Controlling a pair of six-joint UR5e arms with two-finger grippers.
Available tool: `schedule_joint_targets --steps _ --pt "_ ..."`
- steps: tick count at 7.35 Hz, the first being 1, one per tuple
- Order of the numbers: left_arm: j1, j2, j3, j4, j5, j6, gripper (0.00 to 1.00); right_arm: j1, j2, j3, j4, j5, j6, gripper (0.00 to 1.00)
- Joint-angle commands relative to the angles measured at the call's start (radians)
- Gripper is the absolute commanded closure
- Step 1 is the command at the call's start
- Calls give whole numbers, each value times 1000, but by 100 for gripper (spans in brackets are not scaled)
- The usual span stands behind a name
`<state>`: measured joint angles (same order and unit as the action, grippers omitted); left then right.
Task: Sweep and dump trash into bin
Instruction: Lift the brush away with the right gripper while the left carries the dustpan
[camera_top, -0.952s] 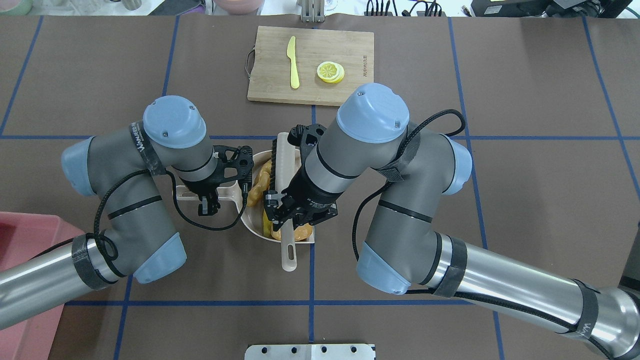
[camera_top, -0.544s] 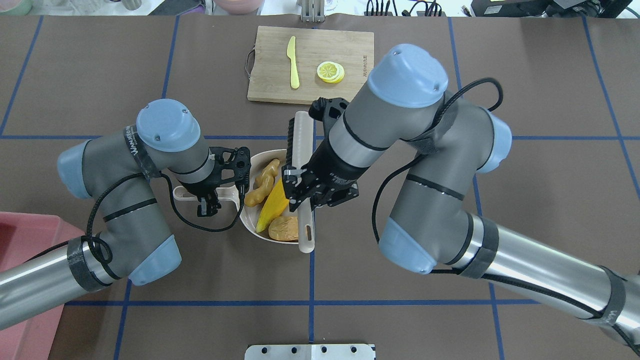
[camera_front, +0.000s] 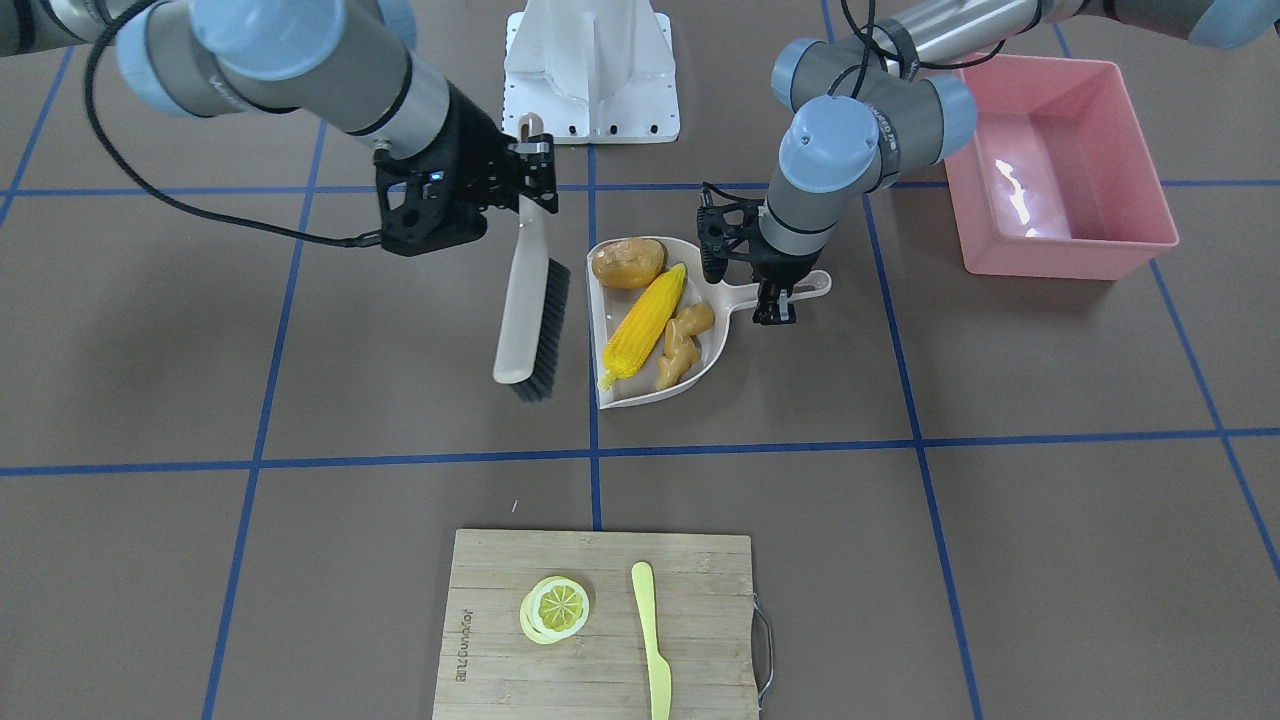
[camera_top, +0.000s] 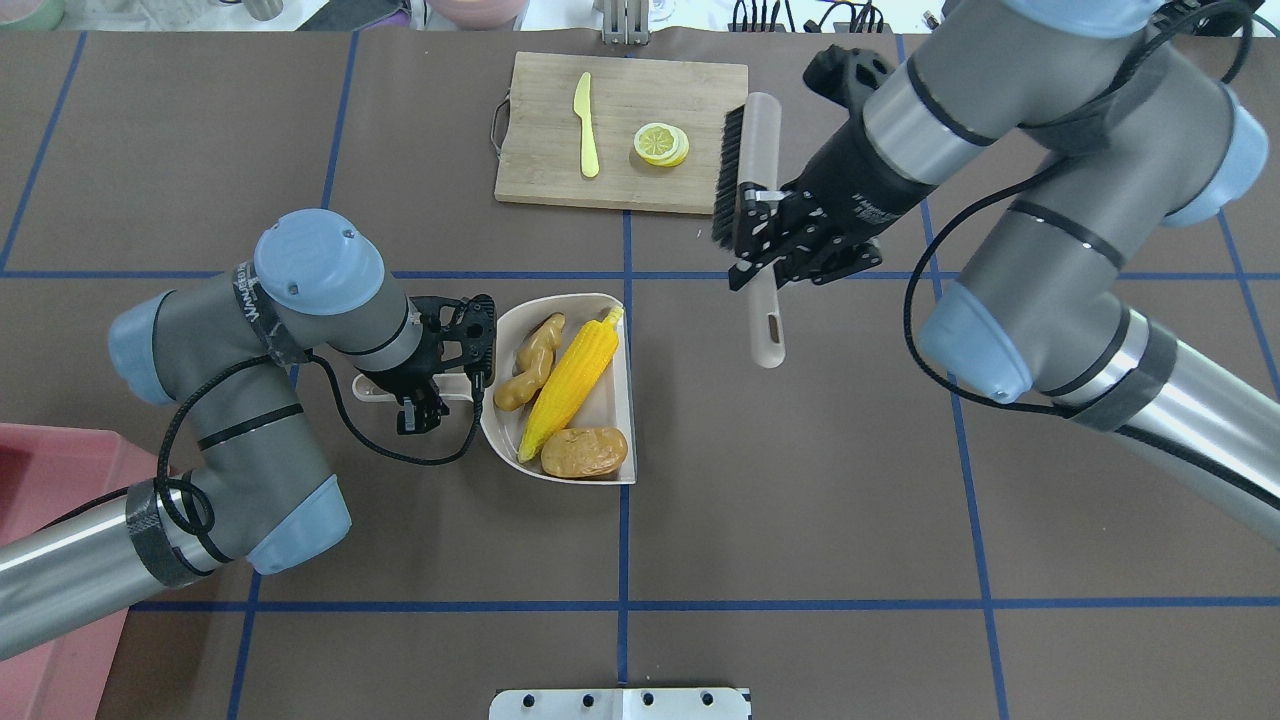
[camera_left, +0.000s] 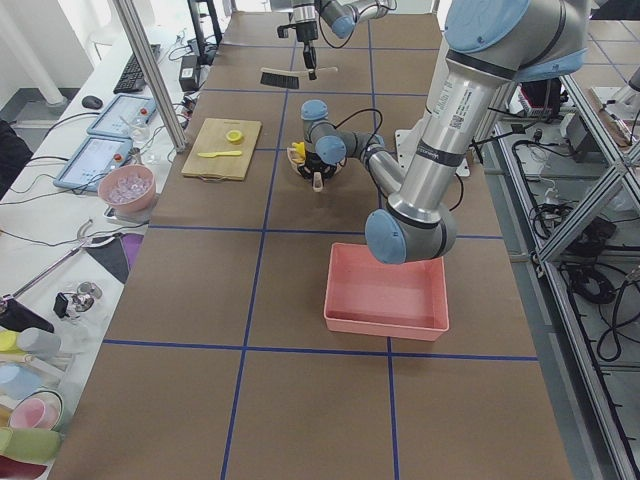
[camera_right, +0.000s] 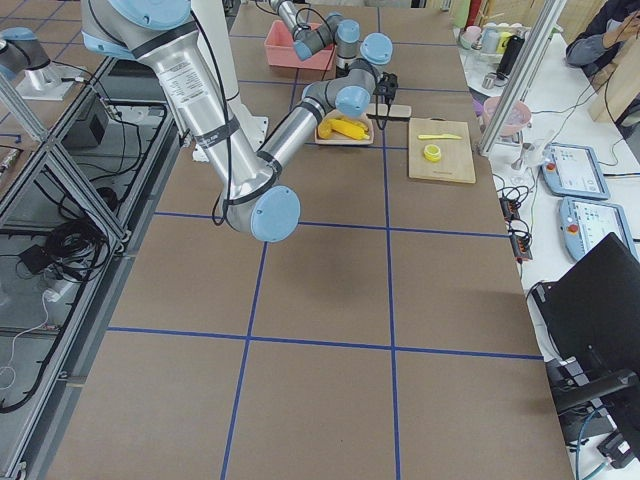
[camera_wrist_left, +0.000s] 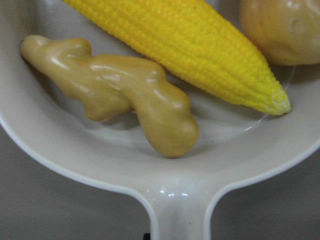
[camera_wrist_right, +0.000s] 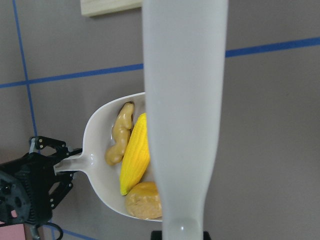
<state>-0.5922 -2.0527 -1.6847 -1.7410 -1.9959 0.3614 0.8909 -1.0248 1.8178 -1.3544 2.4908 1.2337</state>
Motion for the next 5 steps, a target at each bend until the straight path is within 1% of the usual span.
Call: schedule_joint_targets --steps 1,3,4,5 --pt "0 5 7 -115 -1 -79 100 126 -84 5 -69 17 -147 100" --pt "0 6 7 -188 -7 -142 100 196 -125 8 -228 17 -358 100" --pt "0 6 3 -221 -9 -177 100 221 -168 9 -285 17 -461 100" --pt "0 8 2 -259 -9 -206 100 226 -225 32 -325 14 -529 100"
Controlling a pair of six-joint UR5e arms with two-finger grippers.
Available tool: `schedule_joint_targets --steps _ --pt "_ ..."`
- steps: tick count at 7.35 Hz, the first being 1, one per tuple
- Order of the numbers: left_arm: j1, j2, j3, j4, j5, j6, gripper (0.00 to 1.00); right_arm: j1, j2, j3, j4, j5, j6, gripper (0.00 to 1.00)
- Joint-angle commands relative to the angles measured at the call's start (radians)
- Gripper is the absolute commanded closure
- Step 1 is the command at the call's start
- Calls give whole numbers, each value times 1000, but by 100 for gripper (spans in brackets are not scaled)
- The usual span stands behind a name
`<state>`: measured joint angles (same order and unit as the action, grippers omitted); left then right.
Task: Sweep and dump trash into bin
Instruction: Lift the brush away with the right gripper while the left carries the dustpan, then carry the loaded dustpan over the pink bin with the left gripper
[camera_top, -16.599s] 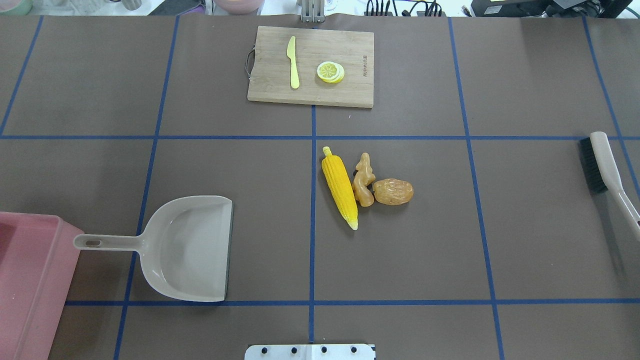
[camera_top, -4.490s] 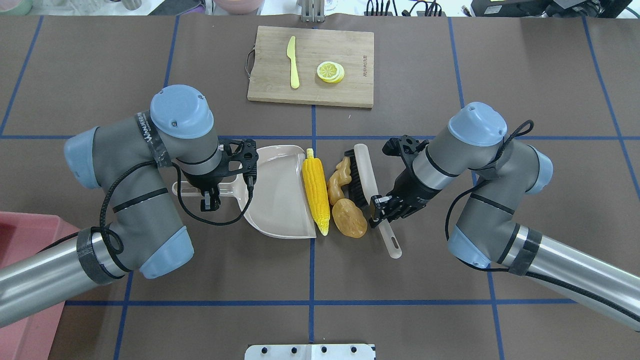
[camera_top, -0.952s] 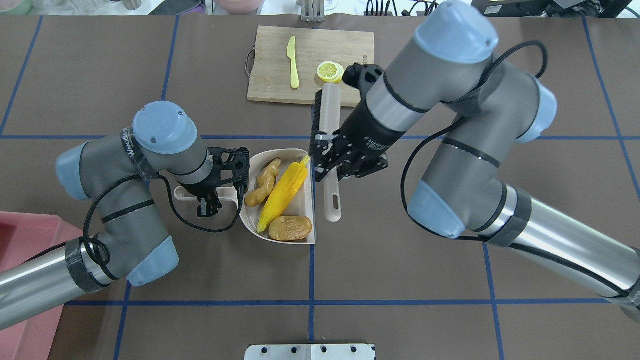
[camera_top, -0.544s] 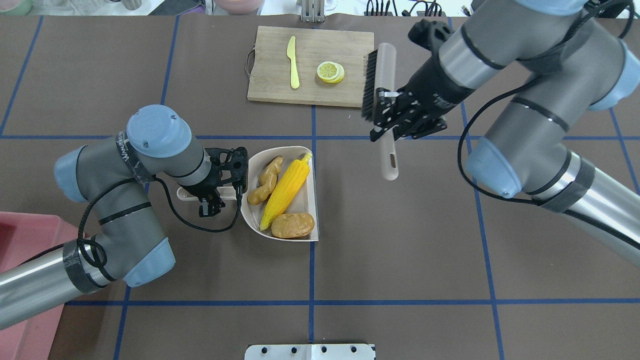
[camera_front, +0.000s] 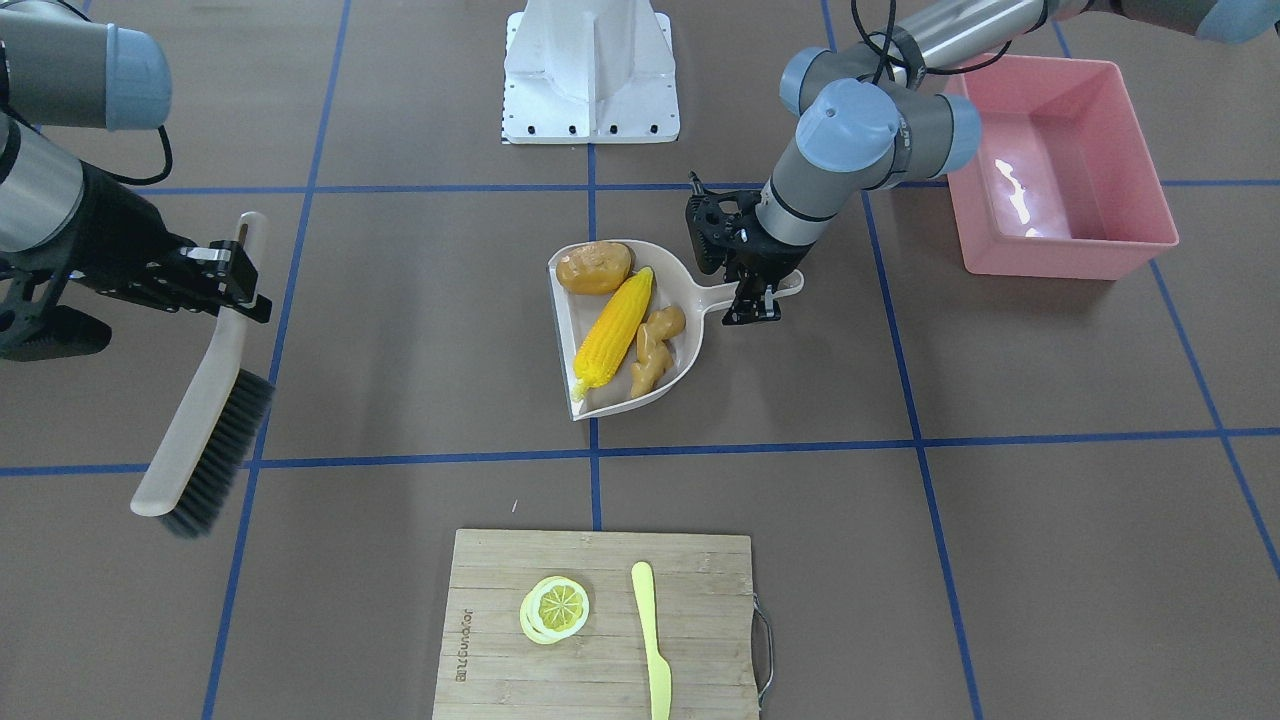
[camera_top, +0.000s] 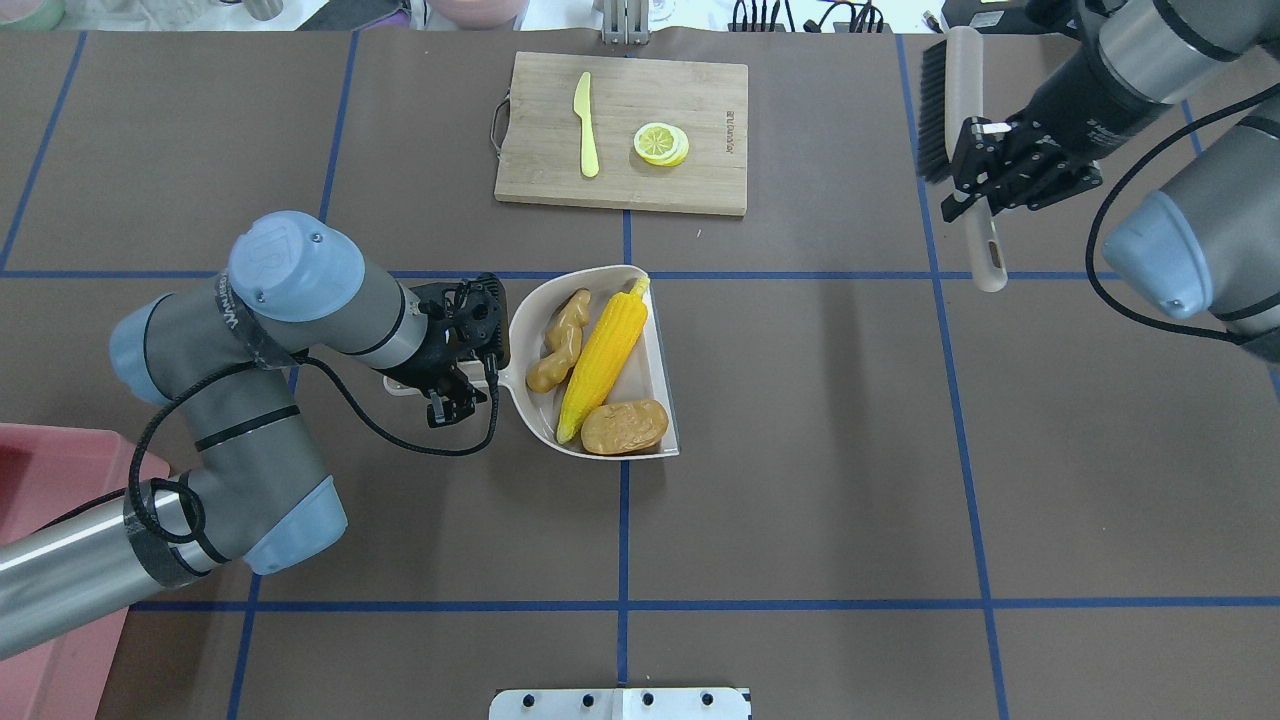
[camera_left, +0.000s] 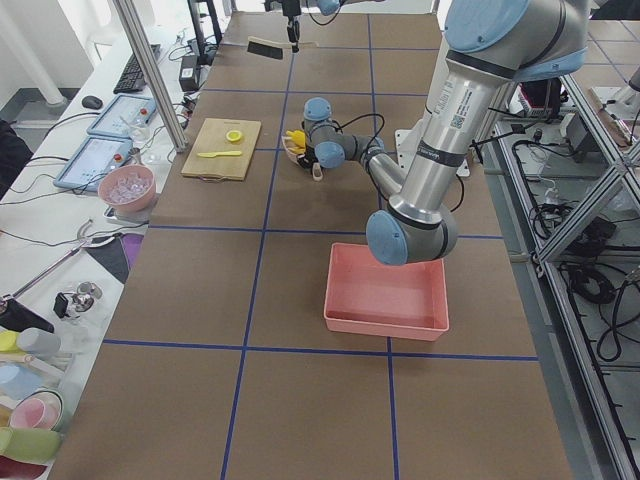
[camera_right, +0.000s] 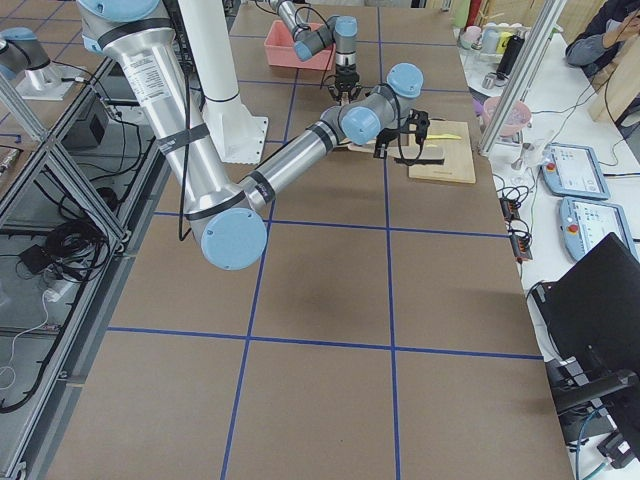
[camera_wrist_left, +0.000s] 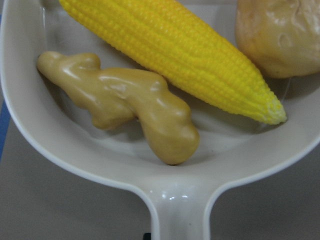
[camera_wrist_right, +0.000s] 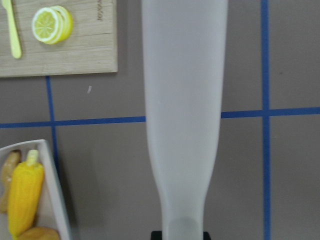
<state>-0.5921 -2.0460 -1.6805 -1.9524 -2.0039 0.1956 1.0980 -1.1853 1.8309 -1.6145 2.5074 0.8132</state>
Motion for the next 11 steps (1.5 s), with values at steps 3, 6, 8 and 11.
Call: schedule_joint_targets --steps 3,6,8,11 --pt "-78 90 -153 -82 -59 -67 100 37 -189 34 -233 -35 -407 100" --pt "-228 171 -388 154 -128 -27 100 26 -308 50 -286 -191 -595 100" --pt "-265 271 -546 290 -84 -4 100 23 -349 31 -285 -225 -631 100" --pt "-291 499 -691 340 -59 176 100 22 -378 13 -283 -216 -574 100"
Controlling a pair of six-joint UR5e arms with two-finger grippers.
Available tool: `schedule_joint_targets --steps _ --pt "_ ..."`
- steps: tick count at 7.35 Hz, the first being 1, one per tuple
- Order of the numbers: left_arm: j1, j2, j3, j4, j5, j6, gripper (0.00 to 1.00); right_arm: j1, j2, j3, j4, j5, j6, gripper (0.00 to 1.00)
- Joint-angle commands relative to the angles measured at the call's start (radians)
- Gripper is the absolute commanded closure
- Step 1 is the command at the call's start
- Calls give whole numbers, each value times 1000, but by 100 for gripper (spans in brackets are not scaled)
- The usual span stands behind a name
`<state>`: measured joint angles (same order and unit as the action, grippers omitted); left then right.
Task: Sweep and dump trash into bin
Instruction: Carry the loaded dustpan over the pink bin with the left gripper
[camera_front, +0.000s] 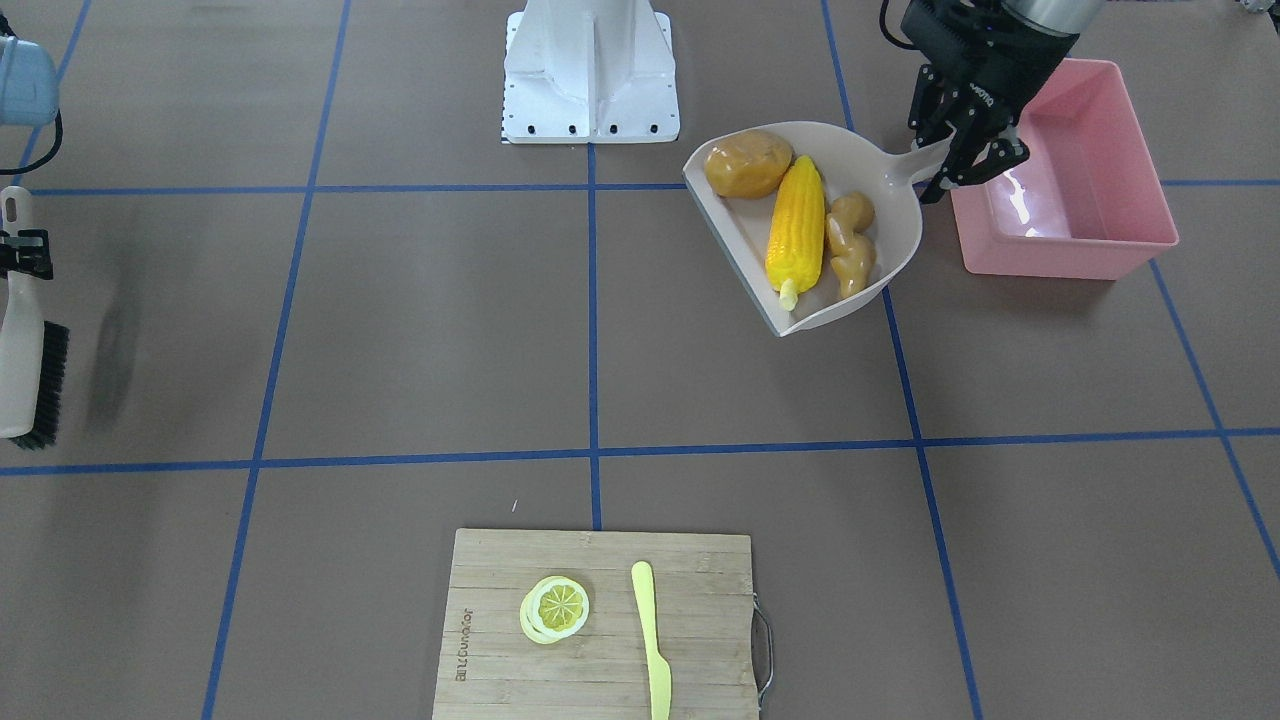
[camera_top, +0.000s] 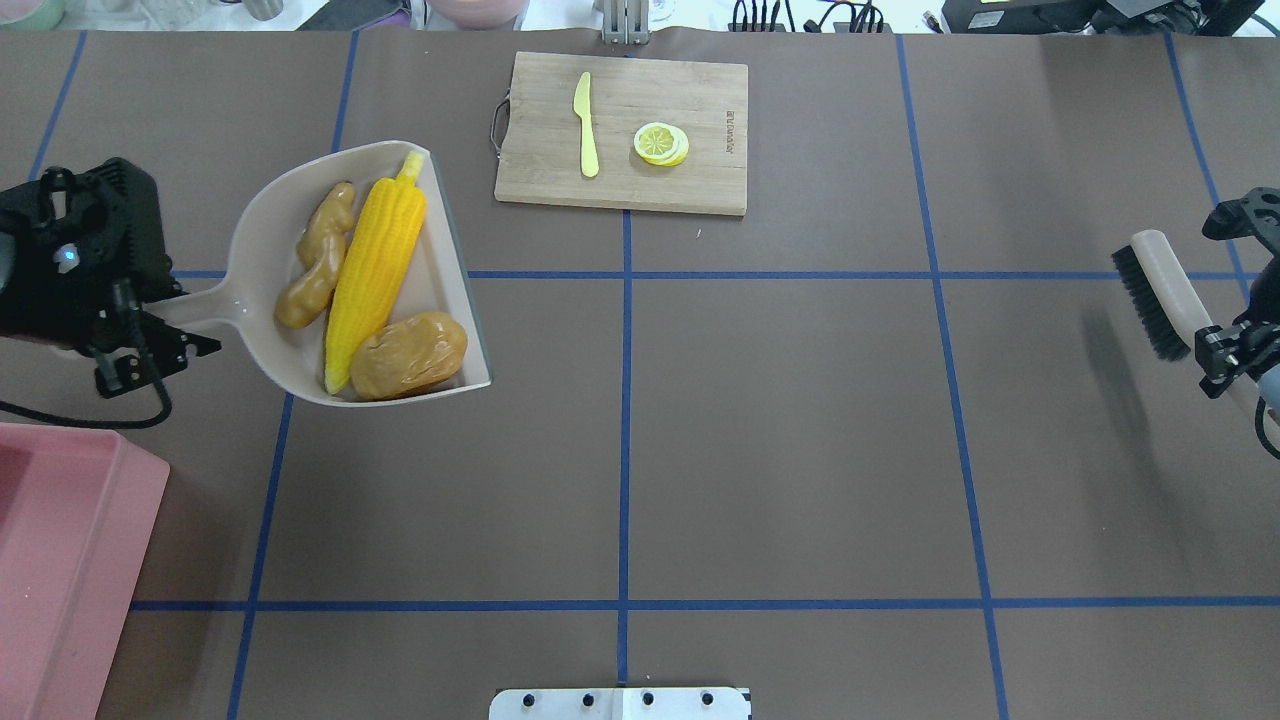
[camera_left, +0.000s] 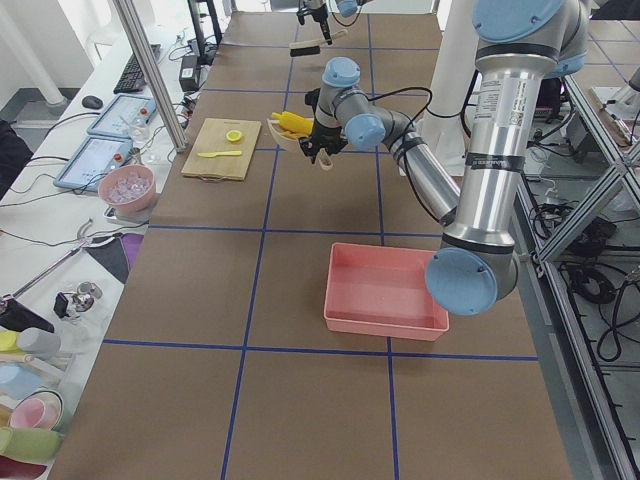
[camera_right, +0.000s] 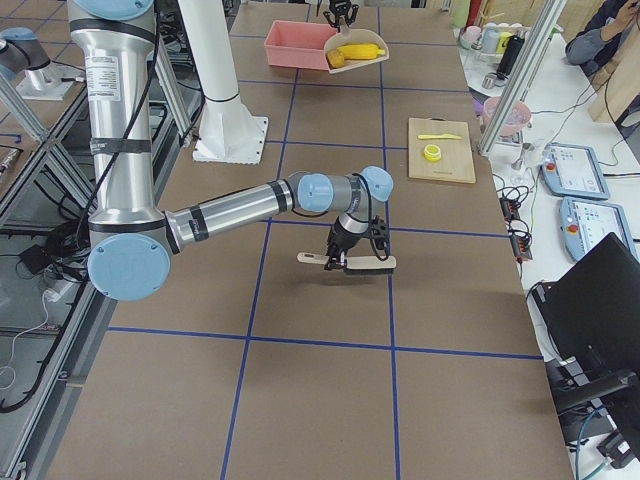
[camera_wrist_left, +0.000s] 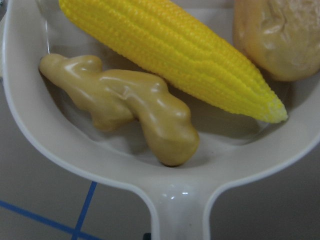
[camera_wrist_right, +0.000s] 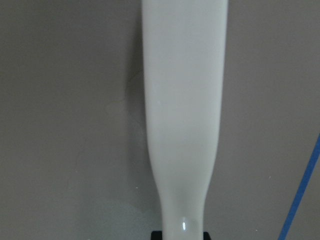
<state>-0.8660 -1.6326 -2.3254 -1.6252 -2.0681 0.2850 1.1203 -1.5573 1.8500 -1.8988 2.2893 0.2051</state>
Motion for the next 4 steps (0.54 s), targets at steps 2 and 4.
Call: schedule_joint_targets --steps 2,4 --pt "-80 170 -93 42 2 157 100 -4 -7 -6 3 4 65 100" --pt "-106 178 -167 201 3 158 100 -8 -9 -47 96 18 111 100"
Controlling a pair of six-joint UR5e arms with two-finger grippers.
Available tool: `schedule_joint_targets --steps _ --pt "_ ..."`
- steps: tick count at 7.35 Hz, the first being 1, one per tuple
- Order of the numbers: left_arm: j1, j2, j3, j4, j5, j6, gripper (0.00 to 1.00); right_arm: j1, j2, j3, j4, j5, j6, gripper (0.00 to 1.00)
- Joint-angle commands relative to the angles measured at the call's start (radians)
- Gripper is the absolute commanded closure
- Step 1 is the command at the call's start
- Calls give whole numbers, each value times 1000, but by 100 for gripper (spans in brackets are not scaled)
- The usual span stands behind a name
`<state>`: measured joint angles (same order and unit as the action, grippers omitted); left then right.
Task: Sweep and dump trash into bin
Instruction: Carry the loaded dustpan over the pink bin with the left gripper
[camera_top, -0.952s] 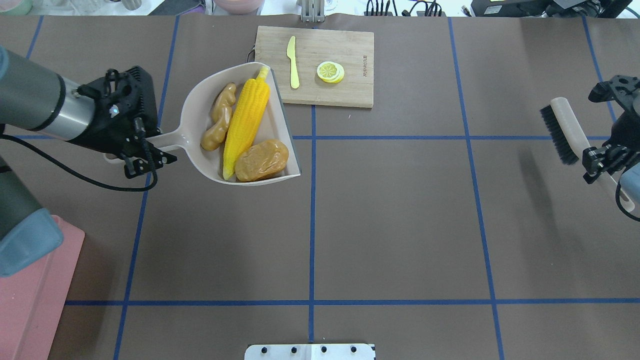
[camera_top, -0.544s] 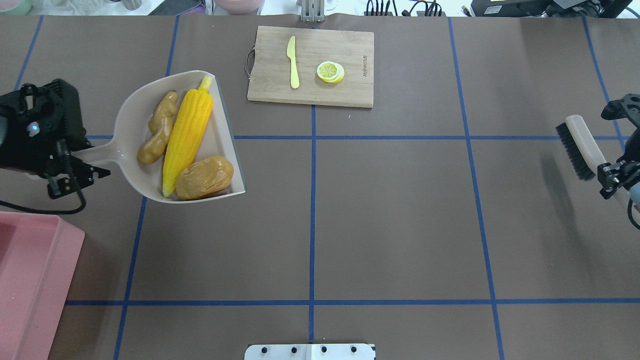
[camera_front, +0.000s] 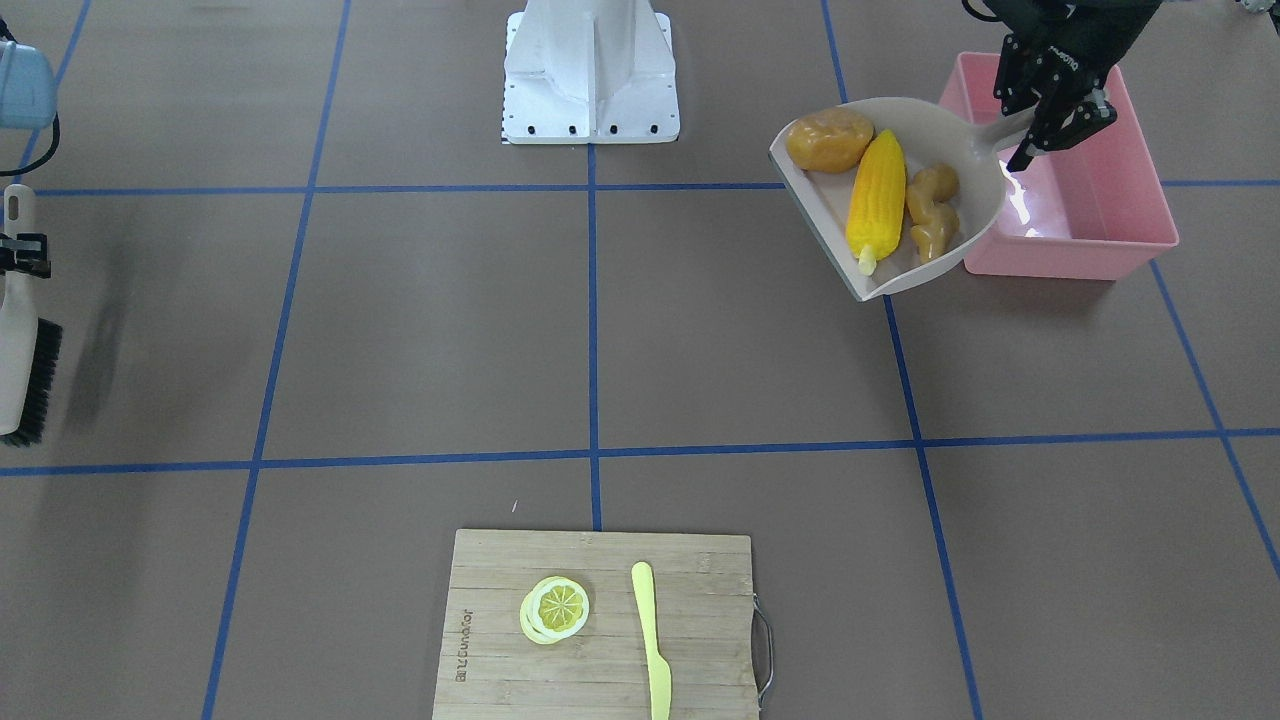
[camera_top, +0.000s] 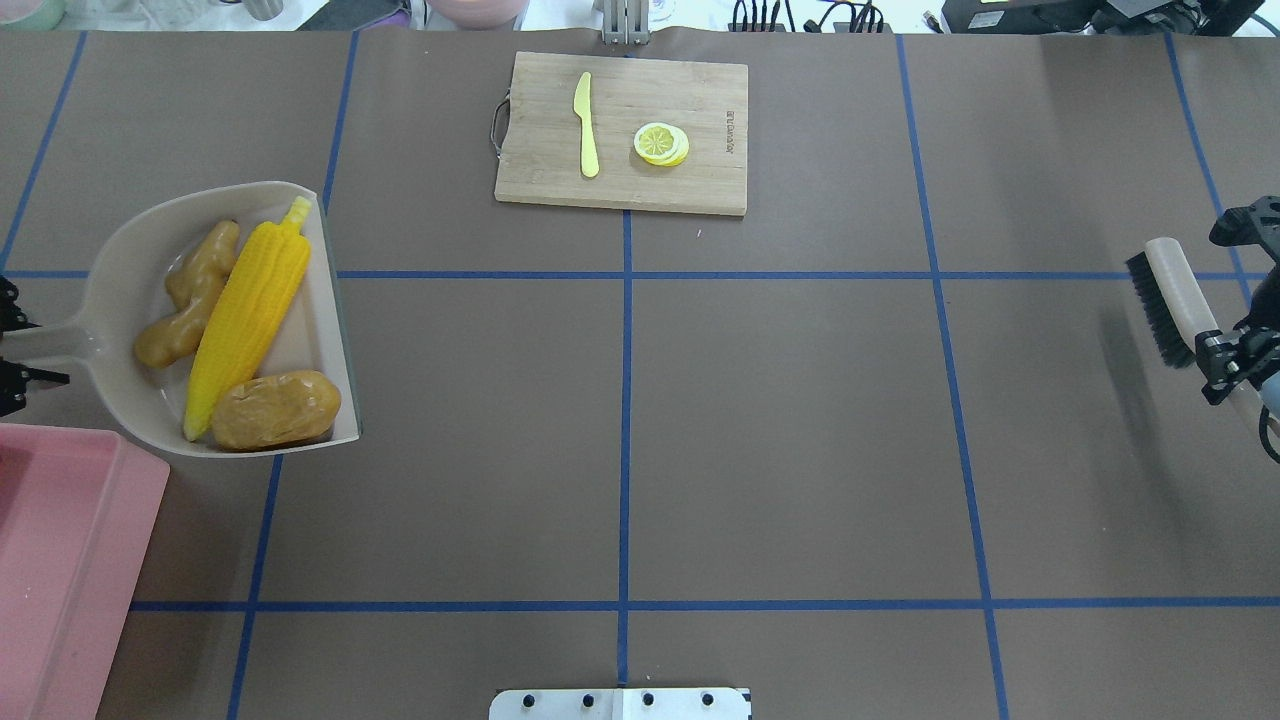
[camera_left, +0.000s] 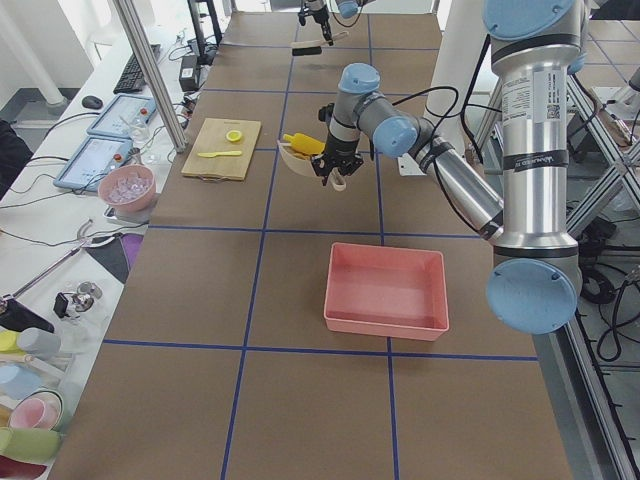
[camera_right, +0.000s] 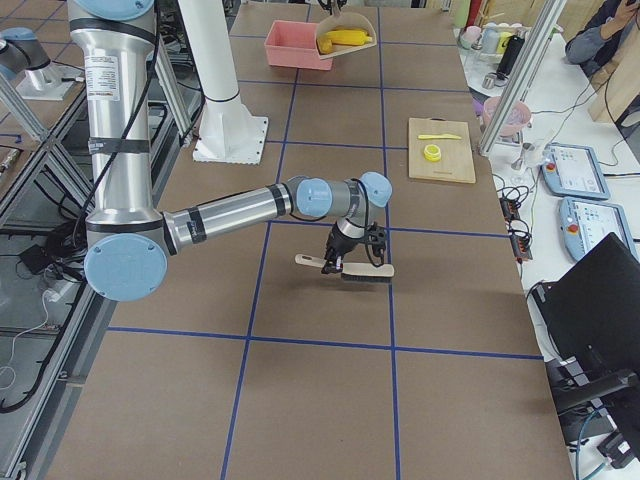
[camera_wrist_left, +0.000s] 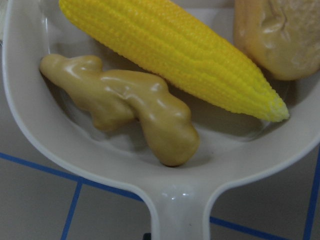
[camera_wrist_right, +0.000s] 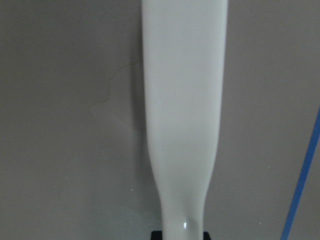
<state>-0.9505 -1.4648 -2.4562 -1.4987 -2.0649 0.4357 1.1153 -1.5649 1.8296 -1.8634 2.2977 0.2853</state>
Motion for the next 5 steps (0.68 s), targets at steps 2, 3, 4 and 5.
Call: schedule_joint_targets --steps 2,3,4,5 --pt "-33 73 -38 37 -11 20 100 -28 -4 -52 131 15 92 100" --pt "-63 80 -38 28 -12 26 100 -49 -4 -52 150 17 130 100" --pt "-70 83 -34 25 -30 43 100 -58 2 -53 150 16 138 100" --pt "-73 89 -26 -4 -34 44 100 -60 3 -55 151 17 138 100"
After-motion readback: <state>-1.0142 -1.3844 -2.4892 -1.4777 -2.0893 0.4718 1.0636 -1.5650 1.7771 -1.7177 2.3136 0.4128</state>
